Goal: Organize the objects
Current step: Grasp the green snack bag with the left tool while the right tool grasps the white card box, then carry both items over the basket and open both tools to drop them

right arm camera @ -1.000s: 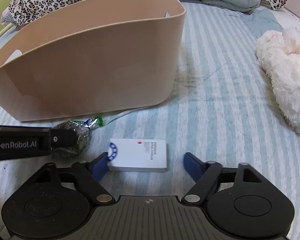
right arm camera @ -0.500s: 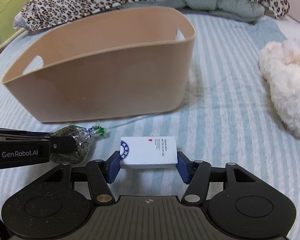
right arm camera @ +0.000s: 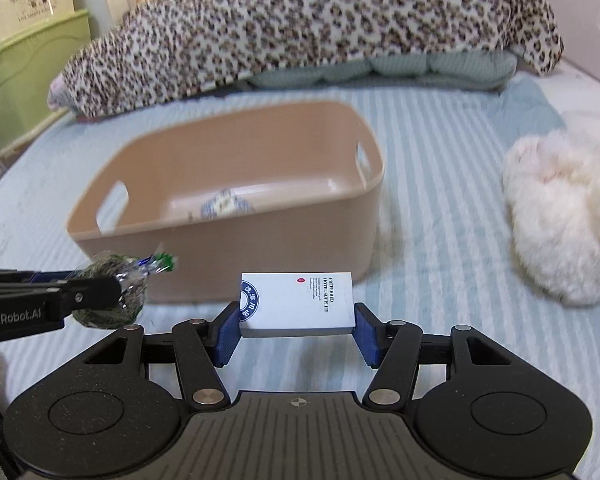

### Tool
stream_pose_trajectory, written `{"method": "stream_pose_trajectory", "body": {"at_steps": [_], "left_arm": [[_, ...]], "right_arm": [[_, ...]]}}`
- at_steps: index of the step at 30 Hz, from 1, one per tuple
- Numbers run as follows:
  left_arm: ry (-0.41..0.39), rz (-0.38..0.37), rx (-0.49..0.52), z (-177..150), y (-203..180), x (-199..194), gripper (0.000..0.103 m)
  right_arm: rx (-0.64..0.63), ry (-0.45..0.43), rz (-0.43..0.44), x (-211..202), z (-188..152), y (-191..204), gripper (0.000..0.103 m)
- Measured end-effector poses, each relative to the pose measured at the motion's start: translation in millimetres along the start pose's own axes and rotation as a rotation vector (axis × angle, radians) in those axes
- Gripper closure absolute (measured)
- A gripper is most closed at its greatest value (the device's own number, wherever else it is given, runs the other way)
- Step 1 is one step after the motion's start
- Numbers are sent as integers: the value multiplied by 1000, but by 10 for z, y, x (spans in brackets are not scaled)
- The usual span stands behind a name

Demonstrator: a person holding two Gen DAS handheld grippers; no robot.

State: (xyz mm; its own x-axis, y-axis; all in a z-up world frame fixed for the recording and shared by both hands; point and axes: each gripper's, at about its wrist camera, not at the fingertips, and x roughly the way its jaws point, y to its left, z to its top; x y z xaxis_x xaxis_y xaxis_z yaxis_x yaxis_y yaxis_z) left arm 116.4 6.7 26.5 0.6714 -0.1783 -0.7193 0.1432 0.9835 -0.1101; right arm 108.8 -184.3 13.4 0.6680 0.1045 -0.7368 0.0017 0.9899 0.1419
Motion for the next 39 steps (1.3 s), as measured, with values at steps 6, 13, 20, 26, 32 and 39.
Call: {"method": "stream_pose_trajectory", "body": {"at_steps": [6,13,20,26,32,39], "left_arm": [[-70,15,-9,235,75,-146,71],[-126,27,-23,495,159,-205,71],[-145,128,-14,763,208,68,72],[-88,178,5,854,228,463,72],[40,191,13,771,283,868,71],[144,189,26,690,292,1051,70]], "right_arm": [[-8,-100,4,-199,328,28,48],[-29,-168,9,-223,681,93,48],[-65,-184,8,-10,928,221,48],[-86,-154,-8,318,1054,309,48],[-89,-100,-29,636,1026,332,48],[-88,-2,-31,897,927,340,48]]}}
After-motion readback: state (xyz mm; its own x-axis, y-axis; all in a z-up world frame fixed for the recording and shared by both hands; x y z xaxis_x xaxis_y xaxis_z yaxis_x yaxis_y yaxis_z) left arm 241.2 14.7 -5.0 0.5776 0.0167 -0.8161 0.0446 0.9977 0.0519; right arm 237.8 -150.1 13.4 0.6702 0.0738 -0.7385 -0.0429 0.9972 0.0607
